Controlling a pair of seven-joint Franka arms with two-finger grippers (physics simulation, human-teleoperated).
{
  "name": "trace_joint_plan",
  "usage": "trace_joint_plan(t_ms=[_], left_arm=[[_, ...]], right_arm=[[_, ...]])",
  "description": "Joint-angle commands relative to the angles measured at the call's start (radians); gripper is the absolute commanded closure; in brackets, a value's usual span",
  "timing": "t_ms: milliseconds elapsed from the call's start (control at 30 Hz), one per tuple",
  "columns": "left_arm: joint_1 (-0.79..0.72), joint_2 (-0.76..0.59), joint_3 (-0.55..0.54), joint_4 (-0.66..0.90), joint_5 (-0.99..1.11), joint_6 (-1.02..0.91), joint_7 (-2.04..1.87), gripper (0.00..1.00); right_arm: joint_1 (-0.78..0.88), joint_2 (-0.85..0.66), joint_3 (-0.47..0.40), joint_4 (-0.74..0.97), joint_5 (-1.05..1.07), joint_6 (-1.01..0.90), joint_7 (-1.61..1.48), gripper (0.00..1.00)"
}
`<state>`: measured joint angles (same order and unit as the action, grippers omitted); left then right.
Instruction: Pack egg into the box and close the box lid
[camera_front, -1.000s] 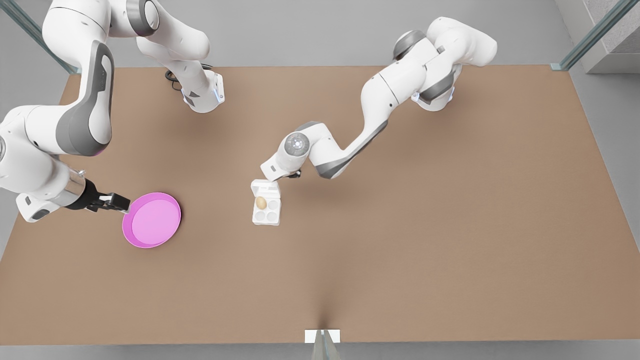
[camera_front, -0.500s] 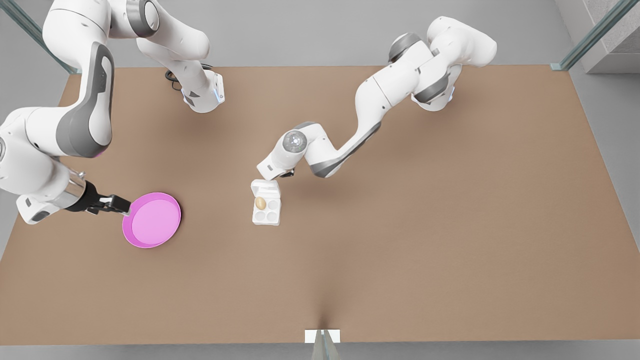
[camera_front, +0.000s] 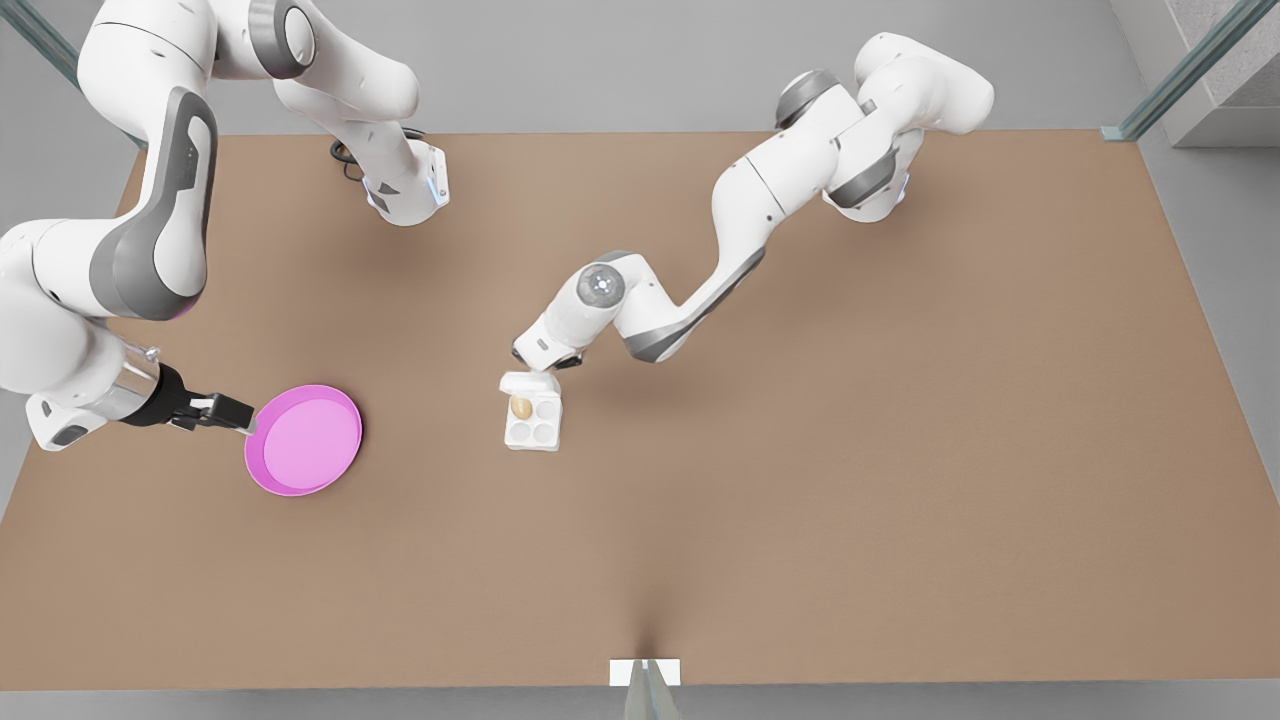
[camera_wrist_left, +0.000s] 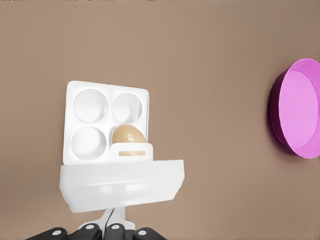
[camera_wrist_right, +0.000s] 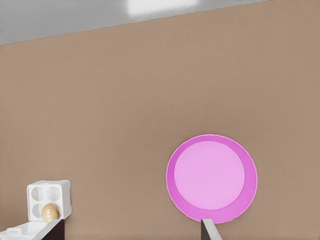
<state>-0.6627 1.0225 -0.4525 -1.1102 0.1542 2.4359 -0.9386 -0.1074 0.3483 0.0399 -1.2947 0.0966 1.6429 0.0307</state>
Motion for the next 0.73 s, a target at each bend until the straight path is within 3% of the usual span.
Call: trace_joint_plan(t_ms=[0,233,300,333,367,400,433,500,533,567,700], left_arm=[[0.0,0.004,0.0,0.001,-0.004,0.012,0.0,0.79],[0.02,0.03,-0.002,0.055,-0.007,0.056,0.01,0.79],[0.133,-0.168,-0.017,0.055,-0.08,-0.65,0.096,0.76],[0.257,-0.249,-0.015,0.055,-0.119,-0.914,0.302,0.16],[0.386,-0.332,0.008,0.053,-0.113,-1.109,0.383,0.0],[0.443,-0.38,0.069,0.05,-0.105,-1.15,0.464,0.0],[0.46,-0.44,0.21,0.052,-0.107,-1.158,0.563,0.0],[0.465,-0.482,0.33,0.044,-0.107,-1.172,0.728,0.0],[0.497,-0.665,0.336,-0.213,-0.11,-1.037,0.73,0.0],[0.497,-0.748,0.336,-0.332,-0.104,-0.939,0.73,0.0],[0.5,-0.776,0.35,-0.382,-0.113,-0.956,0.745,0.0]], right_arm=[[0.0,0.0,0.0,0.0,0.0,0.0,0.0,0.0],[0.0,0.0,0.0,0.0,0.0,0.002,0.0,0.0],[0.0,0.001,0.0,0.0,0.0,0.002,0.002,0.0],[0.002,0.001,0.0,0.0,0.0,0.015,0.009,0.0],[0.0,0.003,0.0,0.0,0.0,0.014,0.008,0.0],[0.0,0.003,0.0,0.0,0.0,0.014,0.009,0.0],[0.003,0.003,0.0,-0.002,0.0,0.014,0.011,0.0],[0.003,0.003,0.0,-0.002,0.0,0.014,0.011,0.0],[0.003,0.003,0.0,-0.002,0.0,0.014,0.009,0.0],[0.003,0.003,0.0,-0.003,0.0,0.014,0.009,0.0],[0.0,0.003,0.0,-0.003,0.0,0.014,0.008,0.0]])
